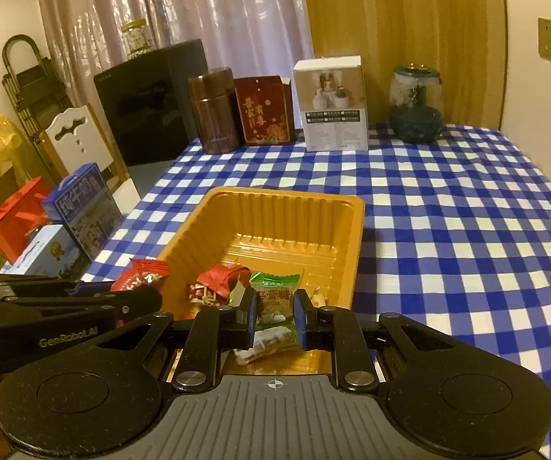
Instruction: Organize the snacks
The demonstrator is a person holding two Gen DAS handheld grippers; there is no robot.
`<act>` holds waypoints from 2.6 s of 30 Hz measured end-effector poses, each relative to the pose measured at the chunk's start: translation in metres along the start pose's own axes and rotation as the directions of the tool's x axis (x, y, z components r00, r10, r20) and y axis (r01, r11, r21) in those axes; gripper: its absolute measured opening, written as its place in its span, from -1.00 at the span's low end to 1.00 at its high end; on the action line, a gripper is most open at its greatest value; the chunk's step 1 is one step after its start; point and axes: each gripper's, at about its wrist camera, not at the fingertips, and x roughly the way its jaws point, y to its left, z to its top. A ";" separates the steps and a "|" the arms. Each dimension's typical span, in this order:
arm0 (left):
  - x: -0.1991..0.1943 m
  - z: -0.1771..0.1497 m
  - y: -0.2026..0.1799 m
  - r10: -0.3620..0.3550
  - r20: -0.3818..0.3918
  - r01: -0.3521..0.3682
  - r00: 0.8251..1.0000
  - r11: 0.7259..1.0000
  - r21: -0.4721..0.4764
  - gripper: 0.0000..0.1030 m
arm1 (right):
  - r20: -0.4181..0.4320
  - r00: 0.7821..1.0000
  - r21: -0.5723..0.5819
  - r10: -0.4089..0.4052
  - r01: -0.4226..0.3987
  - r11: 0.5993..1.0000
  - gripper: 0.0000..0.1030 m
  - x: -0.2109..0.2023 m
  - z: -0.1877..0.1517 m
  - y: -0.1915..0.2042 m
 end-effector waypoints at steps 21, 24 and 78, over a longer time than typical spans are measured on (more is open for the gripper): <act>0.025 -0.002 0.015 0.024 -0.012 -0.024 1.000 1.000 0.018 -0.38 | -0.014 0.999 0.026 0.037 -0.036 0.999 -0.60 0.048 0.015 -0.005; 0.025 -0.001 0.018 0.026 -0.007 -0.026 1.000 1.000 0.014 -0.38 | -0.005 0.998 0.035 0.062 -0.061 0.997 -0.60 0.055 0.022 -0.005; -0.172 -0.063 -0.038 0.141 0.077 -0.138 0.987 0.989 -0.049 0.99 | -0.008 0.998 0.076 -0.069 0.069 0.995 0.51 -0.162 -0.059 0.005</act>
